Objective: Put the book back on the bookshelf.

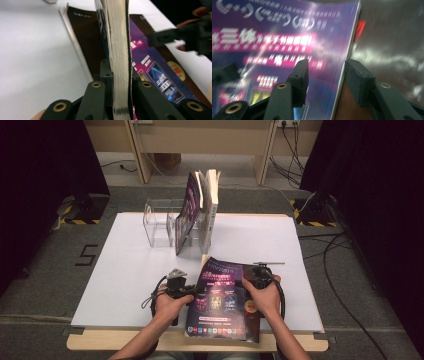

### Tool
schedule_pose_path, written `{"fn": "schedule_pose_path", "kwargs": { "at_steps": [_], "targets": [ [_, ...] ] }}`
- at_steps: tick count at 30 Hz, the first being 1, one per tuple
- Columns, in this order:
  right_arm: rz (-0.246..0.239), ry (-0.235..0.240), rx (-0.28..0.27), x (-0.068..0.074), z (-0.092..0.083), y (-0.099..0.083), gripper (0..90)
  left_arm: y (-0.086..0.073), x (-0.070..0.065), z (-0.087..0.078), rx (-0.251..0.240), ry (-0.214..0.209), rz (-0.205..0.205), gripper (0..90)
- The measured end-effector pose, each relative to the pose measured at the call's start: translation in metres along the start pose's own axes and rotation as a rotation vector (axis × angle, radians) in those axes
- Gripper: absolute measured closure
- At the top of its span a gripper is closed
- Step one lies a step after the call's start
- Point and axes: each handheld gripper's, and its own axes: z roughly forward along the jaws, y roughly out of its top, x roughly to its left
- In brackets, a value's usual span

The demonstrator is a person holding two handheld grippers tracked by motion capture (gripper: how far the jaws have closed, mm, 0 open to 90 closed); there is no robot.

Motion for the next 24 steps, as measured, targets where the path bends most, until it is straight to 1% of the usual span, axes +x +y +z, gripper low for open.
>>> {"fn": "schedule_pose_path", "kwargs": {
  "at_steps": [3,4,5,6,7,8,9,10,11,13,15,17,19,20,21,23,24],
  "targets": [
    [0.001,-0.002,0.002,-0.004,0.005,0.013,52.0,-0.001,0.005,0.000,0.009,0.001,-0.034,81.7],
    [0.001,-0.005,0.003,-0.005,0.007,0.017,52.0,-0.001,0.006,0.000,0.016,0.007,-0.054,81.5],
    [0.006,-0.004,0.010,-0.006,0.009,0.021,52.1,-0.001,0.007,0.000,0.024,0.017,-0.061,80.2],
    [0.016,-0.004,0.012,-0.006,0.011,0.024,52.1,-0.001,0.008,0.001,0.030,0.031,-0.058,77.5],
    [0.017,-0.003,0.014,-0.006,0.012,0.027,52.1,-0.001,0.009,0.002,0.039,0.049,-0.066,73.2],
    [0.019,-0.006,0.015,-0.005,0.014,0.029,52.1,-0.001,0.010,0.002,0.044,0.052,-0.083,71.4],
    [0.015,-0.006,0.014,-0.005,0.015,0.032,52.1,-0.002,0.012,0.003,0.044,0.047,-0.097,71.2],
    [0.016,-0.004,0.013,-0.004,0.016,0.034,52.0,-0.003,0.013,0.002,0.041,0.050,-0.099,70.9],
    [0.011,-0.009,0.007,-0.003,0.018,0.036,51.9,-0.003,0.012,0.002,0.043,0.058,-0.094,70.7],
    [0.007,-0.019,0.006,-0.002,0.021,0.040,51.7,-0.003,0.013,0.000,0.051,0.070,-0.099,68.9],
    [0.012,-0.024,0.011,-0.003,0.024,0.043,51.6,-0.002,0.013,0.000,0.061,0.099,-0.099,63.8],
    [0.009,-0.022,0.008,-0.003,0.026,0.046,51.3,-0.002,0.015,-0.001,0.063,0.114,-0.110,59.6],
    [0.008,-0.029,0.006,-0.004,0.027,0.048,51.4,-0.002,0.017,-0.003,0.062,0.123,-0.118,57.2],
    [0.005,-0.032,0.001,-0.004,0.028,0.048,51.3,-0.002,0.017,-0.004,0.063,0.128,-0.115,56.5],
    [0.015,-0.025,0.001,-0.004,0.028,0.048,51.2,-0.002,0.017,-0.006,0.064,0.133,-0.110,55.8],
    [0.010,-0.024,-0.002,-0.004,0.030,0.050,51.1,-0.003,0.018,-0.009,0.063,0.134,-0.112,56.3],
    [0.006,-0.024,-0.005,-0.004,0.030,0.050,51.3,-0.003,0.020,-0.010,0.057,0.126,-0.105,56.7]
  ]
}}
